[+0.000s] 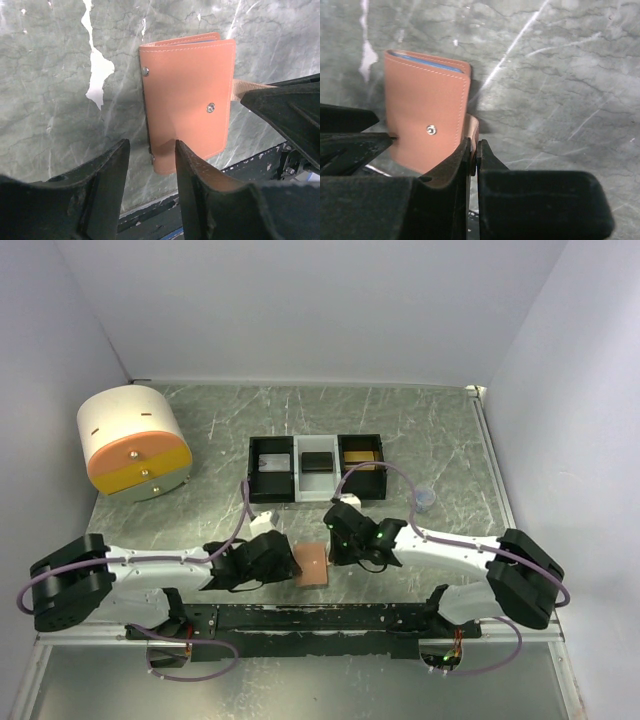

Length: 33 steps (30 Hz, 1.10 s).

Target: Take the credit cards out of the card holder

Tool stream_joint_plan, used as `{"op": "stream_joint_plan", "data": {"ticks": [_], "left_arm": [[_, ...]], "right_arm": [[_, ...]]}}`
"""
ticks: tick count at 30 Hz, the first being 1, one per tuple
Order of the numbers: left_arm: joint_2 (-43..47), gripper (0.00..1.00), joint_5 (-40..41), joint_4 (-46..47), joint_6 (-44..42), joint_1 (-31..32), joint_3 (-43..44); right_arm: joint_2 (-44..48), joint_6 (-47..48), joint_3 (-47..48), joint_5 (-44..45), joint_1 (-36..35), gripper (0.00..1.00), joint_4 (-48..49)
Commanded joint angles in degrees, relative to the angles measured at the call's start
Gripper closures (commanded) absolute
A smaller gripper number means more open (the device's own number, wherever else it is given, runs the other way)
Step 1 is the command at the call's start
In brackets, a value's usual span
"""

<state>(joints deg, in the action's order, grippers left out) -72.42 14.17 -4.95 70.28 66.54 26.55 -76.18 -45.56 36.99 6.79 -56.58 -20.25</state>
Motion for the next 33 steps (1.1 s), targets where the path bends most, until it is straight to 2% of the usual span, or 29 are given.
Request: {"op": "stream_joint_plan", "data": {"ticks": [1, 6, 12, 20, 26, 33], "left_arm": [[4.8, 0.44, 3.6, -1.6, 0.0, 0.7, -2.1], [15.5, 0.23, 4.6, 0.5, -0.4, 0.9, -5.8], [27.1, 0.05, 7.5, -6.7, -0.8, 1.0, -5.7], [37.2, 0.03, 12.6, -21.4, 2.1, 1.0, -2.3], [39.8, 0.05, 14.9, -29.8, 4.1, 1.0, 1.1], [37.6, 0.08, 12.8, -31.6, 4.5, 1.0, 1.3]], "right_arm": [[3.8, 0.4, 0.6, -2.3, 0.3, 1.00, 2.3], [6.7, 0.2, 0.5, -6.9, 0.3, 1.00, 5.3], [6.2, 0.7, 1.8, -13.9, 0.2, 1.00, 10.1], [3.4, -0.8, 5.2, -19.0, 0.1, 1.00, 16.1], [0.0, -1.6, 8.0, -20.9, -0.1, 1.00, 17.1], [-2.1, -1.7, 7.2, -14.4, 0.3, 1.00, 11.0]]}}
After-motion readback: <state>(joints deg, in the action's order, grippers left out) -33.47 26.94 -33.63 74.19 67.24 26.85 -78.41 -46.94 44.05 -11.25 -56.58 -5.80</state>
